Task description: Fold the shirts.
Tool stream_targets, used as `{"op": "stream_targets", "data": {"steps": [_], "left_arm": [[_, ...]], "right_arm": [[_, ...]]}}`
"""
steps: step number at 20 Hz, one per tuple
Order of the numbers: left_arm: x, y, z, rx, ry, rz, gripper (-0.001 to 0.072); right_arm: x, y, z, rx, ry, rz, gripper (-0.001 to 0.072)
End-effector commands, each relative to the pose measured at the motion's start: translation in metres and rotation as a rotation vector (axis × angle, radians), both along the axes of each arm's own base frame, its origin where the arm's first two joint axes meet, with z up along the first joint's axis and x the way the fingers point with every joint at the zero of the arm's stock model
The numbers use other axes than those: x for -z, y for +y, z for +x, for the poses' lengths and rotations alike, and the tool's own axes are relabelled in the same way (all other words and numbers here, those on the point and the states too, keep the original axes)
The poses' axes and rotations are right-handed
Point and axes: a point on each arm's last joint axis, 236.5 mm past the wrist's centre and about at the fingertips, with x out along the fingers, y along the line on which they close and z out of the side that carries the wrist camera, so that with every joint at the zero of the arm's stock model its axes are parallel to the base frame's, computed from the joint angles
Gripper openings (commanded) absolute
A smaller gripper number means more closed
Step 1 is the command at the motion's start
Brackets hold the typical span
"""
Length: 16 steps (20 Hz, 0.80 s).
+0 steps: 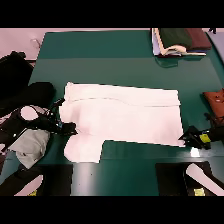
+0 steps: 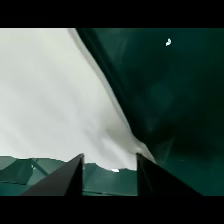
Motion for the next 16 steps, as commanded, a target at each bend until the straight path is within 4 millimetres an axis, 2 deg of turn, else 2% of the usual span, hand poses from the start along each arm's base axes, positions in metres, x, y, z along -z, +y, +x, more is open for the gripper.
{"op": "stream_targets", "data": {"steps": [1,4,5,8,11,14,16], "left_arm": [[0.0,0.001,0.0,0.004,0.0,0.004,0.0022],[-0.003,0.002,-0.01,0.028,0.016,0.01,0.002],[-0.009,0.005,-0.011,0.026,-0.005,0.019,0.002],[-0.029,0.022,-0.024,0.01,-0.053,0.081,0.002],[-0.041,0.023,-0.04,0.03,-0.056,0.076,0.002],[-0.054,0.008,-0.063,0.064,0.019,0.002,0.0021],[-0.075,0.002,-0.065,0.078,-0.007,-0.03,0.002]], "right_arm": [[0.005,0.011,0.017,-0.046,-0.041,0.007,0.0241],[-0.015,0.012,0.037,-0.143,-0.13,-0.065,0.006],[-0.025,0.012,0.042,-0.163,-0.168,-0.09,0.002],[-0.042,0.008,0.034,-0.232,-0.2,-0.171,0.0019],[-0.048,-0.009,0.022,-0.24,-0.19,-0.257,0.0018],[-0.062,-0.007,0.011,-0.23,-0.201,-0.269,0.0018],[-0.074,-0.005,0.005,-0.217,-0.226,-0.293,0.0018]]}}
